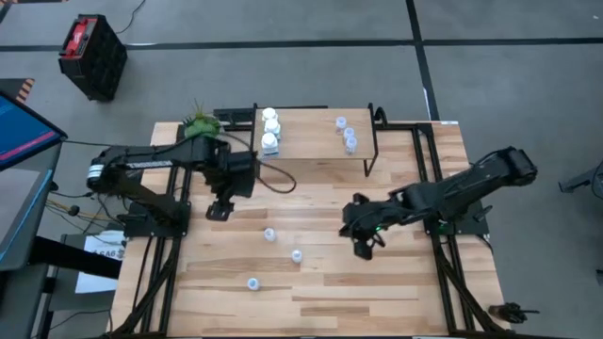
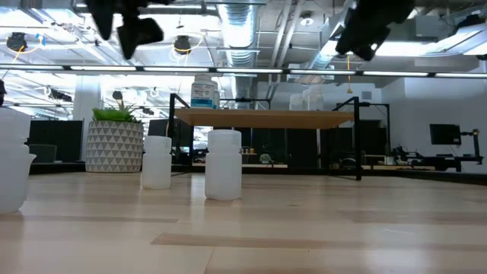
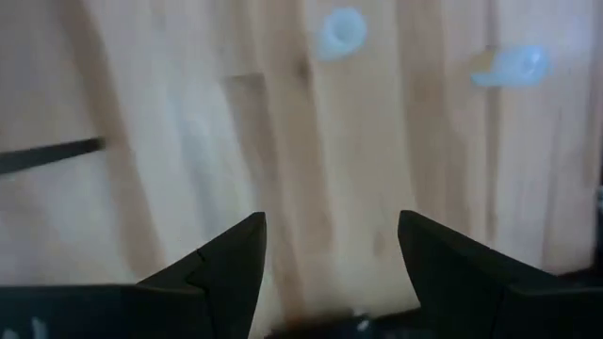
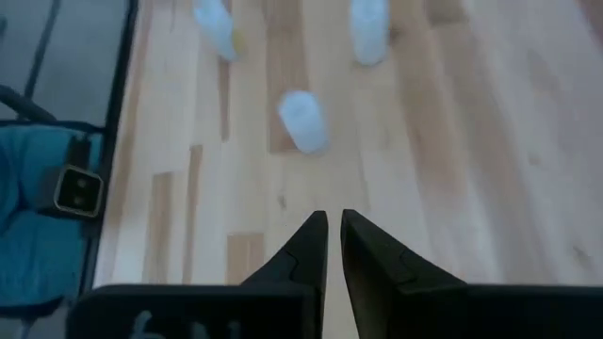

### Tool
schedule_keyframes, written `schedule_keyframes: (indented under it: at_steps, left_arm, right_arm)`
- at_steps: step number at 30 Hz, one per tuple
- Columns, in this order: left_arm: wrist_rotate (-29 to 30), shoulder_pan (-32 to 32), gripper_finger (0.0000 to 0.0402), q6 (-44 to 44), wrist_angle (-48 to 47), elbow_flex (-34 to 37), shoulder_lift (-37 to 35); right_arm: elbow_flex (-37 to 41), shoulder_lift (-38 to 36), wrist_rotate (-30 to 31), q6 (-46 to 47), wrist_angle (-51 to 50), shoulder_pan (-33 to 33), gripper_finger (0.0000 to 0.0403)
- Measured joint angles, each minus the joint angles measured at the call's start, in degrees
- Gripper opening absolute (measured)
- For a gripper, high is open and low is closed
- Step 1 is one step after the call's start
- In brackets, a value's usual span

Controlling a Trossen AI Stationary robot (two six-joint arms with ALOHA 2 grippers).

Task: Pick and place medicine bottles onto shelf by color
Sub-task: Put the top white pill bottle on the shelf

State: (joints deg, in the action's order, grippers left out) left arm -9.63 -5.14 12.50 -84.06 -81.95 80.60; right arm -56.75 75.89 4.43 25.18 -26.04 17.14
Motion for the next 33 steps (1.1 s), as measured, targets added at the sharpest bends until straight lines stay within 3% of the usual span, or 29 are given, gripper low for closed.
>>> schedule_keyframes:
  at_steps: [5,8,12,16,20,24,30,33]
  left_arm:
    - [-4.17,4.79,0.0227,-8.47,10.95,14.27,-10.56]
    - [-3.55,9.21,0.0226,-15.56,18.04,23.07,-17.50]
    - [2.23,15.69,0.0217,-23.76,30.07,34.32,-26.03]
    - [12.46,20.57,0.0202,-30.19,42.88,43.38,-32.05]
    - [22.46,23.59,0.0187,-35.73,51.37,49.44,-34.74]
    - [28.07,24.90,0.0179,-37.78,56.21,53.31,-34.56]
    - [29.68,25.02,0.0177,-37.01,62.94,57.48,-31.20]
    - [29.37,25.05,0.0177,-36.63,62.50,58.02,-29.44]
  right_arm:
    - [0.03,7.93,0.02,-0.17,7.28,2.39,0.0059]
    - [-0.05,12.60,0.66,-0.17,10.94,3.85,0.0059]
    - [-0.07,18.35,2.35,-0.12,15.96,5.54,0.0059]
    - [-0.11,22.51,3.11,0.54,21.26,6.14,0.0059]
    - [-0.42,24.63,5.15,2.56,22.41,6.10,0.0059]
    - [-0.33,24.73,6.22,2.80,21.31,5.83,0.0059]
    - [-0.35,24.75,5.74,2.31,20.18,4.67,0.0061]
    - [-0.35,24.75,1.84,1.56,19.76,3.45,0.0073]
